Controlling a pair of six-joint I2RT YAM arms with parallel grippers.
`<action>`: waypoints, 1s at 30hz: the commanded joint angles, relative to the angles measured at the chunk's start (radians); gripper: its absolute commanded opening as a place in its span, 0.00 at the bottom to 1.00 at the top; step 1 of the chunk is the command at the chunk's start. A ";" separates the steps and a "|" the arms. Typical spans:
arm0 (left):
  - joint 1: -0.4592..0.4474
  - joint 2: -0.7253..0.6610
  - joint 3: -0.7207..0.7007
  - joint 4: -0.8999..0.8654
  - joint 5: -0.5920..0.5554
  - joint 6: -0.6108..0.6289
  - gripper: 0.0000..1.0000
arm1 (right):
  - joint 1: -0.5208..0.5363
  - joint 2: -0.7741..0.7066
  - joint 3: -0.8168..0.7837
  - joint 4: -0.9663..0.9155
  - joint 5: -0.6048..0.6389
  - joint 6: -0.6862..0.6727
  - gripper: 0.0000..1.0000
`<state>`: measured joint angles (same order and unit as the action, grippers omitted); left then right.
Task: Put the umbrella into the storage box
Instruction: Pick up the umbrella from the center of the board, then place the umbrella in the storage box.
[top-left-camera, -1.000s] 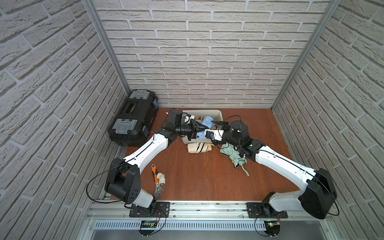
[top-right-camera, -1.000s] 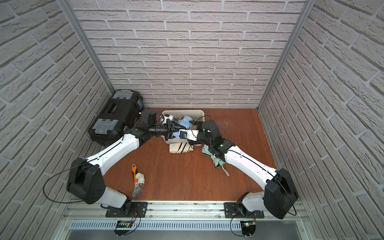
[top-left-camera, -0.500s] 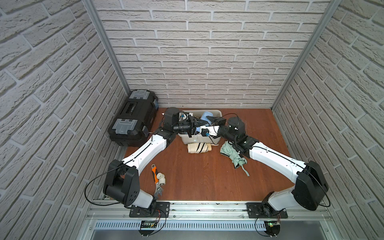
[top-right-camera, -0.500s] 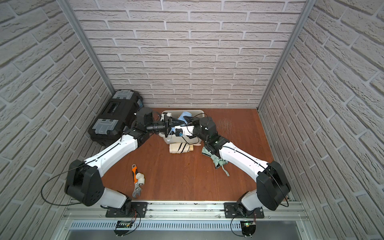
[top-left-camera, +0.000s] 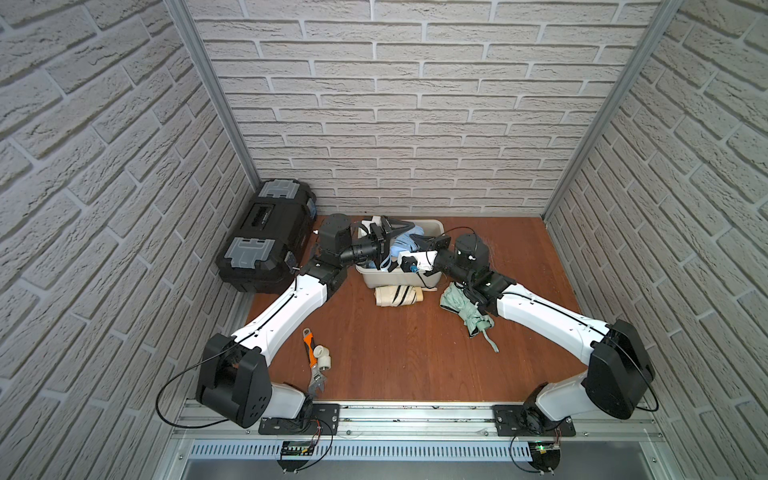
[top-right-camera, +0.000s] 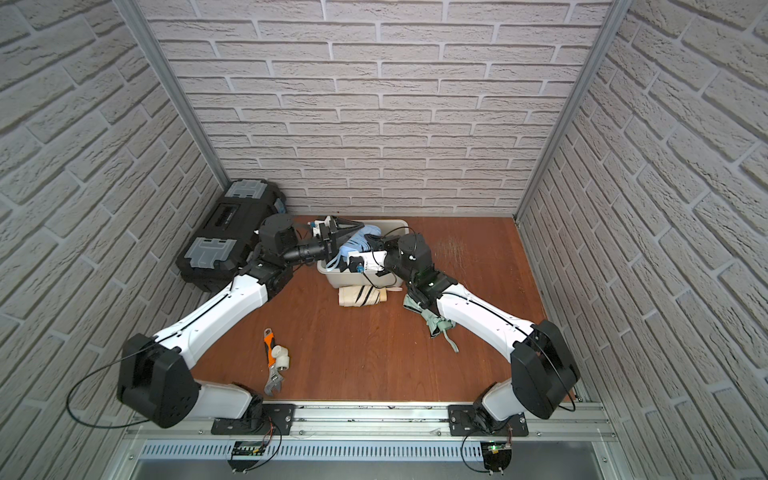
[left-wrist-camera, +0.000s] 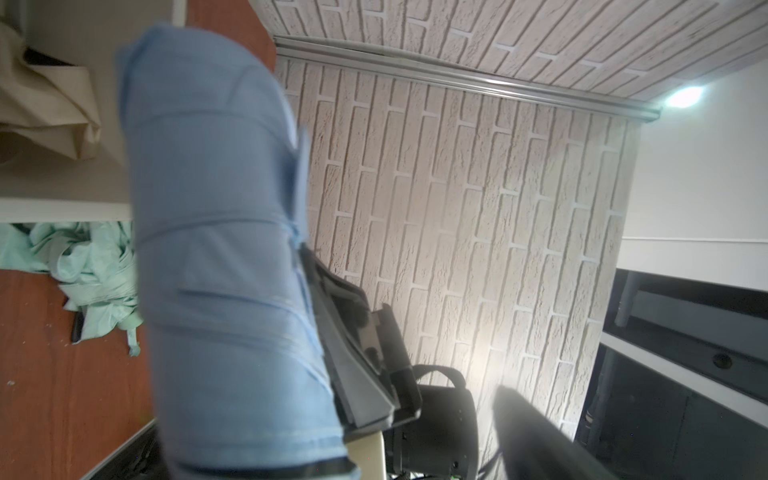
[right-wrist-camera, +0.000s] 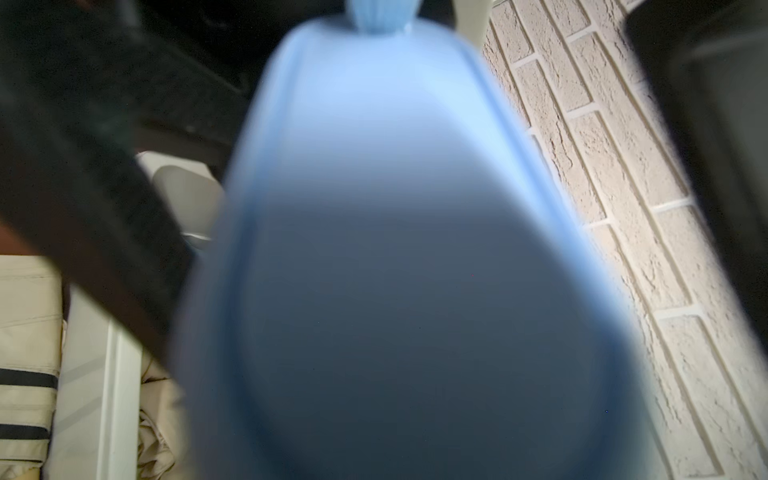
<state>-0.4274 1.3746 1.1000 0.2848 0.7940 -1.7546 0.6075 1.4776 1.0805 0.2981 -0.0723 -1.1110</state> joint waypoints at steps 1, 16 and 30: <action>0.015 -0.065 -0.031 0.105 -0.126 0.077 0.98 | 0.014 -0.048 -0.025 0.045 0.010 0.128 0.24; 0.102 -0.272 -0.171 -0.182 -0.681 0.611 0.98 | 0.040 -0.038 0.188 -0.597 0.057 1.145 0.09; 0.116 -0.319 -0.267 -0.384 -0.866 0.691 0.97 | -0.017 0.419 0.829 -0.984 -0.147 1.608 0.03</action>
<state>-0.3206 1.0859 0.8623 -0.0929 -0.0143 -1.0908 0.6151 1.8656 1.8160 -0.6571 -0.1375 0.3706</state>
